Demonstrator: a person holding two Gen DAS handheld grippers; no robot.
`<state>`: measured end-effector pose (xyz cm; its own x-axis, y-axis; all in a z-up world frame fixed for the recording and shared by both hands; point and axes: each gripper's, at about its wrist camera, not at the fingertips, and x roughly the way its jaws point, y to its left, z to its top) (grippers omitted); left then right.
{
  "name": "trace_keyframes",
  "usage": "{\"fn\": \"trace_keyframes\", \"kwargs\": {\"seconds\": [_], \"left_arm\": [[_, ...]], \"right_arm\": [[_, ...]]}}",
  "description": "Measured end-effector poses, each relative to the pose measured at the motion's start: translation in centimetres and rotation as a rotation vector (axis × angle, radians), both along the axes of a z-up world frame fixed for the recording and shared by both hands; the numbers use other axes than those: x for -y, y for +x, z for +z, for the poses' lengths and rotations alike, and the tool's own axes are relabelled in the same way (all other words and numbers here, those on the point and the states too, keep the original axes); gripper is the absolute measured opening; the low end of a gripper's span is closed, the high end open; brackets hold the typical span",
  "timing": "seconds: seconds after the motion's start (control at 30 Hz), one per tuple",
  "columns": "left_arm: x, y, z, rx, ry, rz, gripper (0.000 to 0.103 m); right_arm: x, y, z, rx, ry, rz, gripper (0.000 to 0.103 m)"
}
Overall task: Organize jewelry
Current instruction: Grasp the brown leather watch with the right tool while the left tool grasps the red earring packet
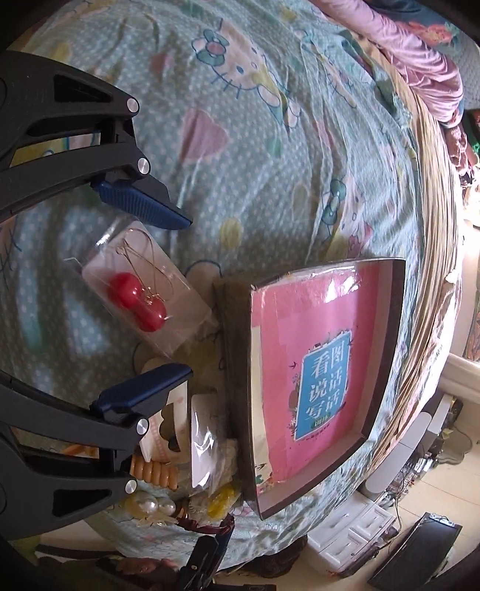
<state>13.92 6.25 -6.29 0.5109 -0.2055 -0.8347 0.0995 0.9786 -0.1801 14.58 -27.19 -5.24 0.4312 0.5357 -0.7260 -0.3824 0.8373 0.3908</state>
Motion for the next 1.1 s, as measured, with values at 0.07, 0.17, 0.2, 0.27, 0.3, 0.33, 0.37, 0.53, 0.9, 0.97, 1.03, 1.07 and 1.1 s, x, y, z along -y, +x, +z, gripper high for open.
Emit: {"fn": "trace_keyframes", "kwargs": {"seconds": [0.07,0.17,0.2,0.27,0.3,0.33,0.37,0.53,0.9,0.97,1.03,1.07,1.1], "left_arm": [[0.2,0.2,-0.1,0.003,-0.012,-0.008,0.061],[0.5,0.3,-0.2,0.007,-0.014,-0.021,0.053],[0.6,0.2,-0.2,0.009,-0.017,-0.027,0.051],[0.9,0.2,-0.1,0.019,-0.002,-0.030,0.038],[0.9,0.1,-0.1,0.021,-0.004,-0.034,0.036],[1.1,0.1,-0.1,0.025,-0.002,-0.037,0.033],[1.2,0.0,0.0,0.029,0.002,-0.041,0.032],[1.5,-0.5,0.8,0.076,0.025,-0.031,0.013],[1.4,-1.5,1.7,0.104,0.009,-0.029,0.008],[1.4,-1.7,1.9,0.111,0.001,-0.028,0.007],[1.5,-1.8,2.1,0.116,-0.001,-0.027,0.006],[1.5,-1.9,2.2,0.118,-0.003,-0.027,0.006],[1.5,-2.0,2.3,0.121,-0.004,-0.027,0.006]], "right_arm": [[-0.2,0.3,-0.4,-0.014,0.020,0.012,0.098],[-0.4,0.5,-1.0,-0.050,0.067,0.042,0.078],[-0.6,0.6,-1.3,-0.066,0.082,0.055,0.069],[-0.6,0.5,-1.5,-0.065,0.091,0.055,0.056],[-0.4,0.5,-1.4,-0.059,0.097,0.055,0.055],[-0.1,0.4,-1.3,-0.057,0.111,0.055,0.054],[0.0,0.3,-1.2,-0.053,0.122,0.052,0.052],[1.2,-0.4,-0.1,-0.018,0.125,0.046,0.044],[3.4,-2.3,3.3,0.147,-0.021,-0.032,0.040],[2.9,-2.9,4.5,0.221,-0.091,-0.036,0.040],[2.6,-3.4,5.6,0.283,-0.152,-0.026,0.040],[2.6,-3.5,5.9,0.301,-0.167,-0.028,0.040],[2.5,-3.6,6.4,0.323,-0.180,-0.032,0.040]]}}
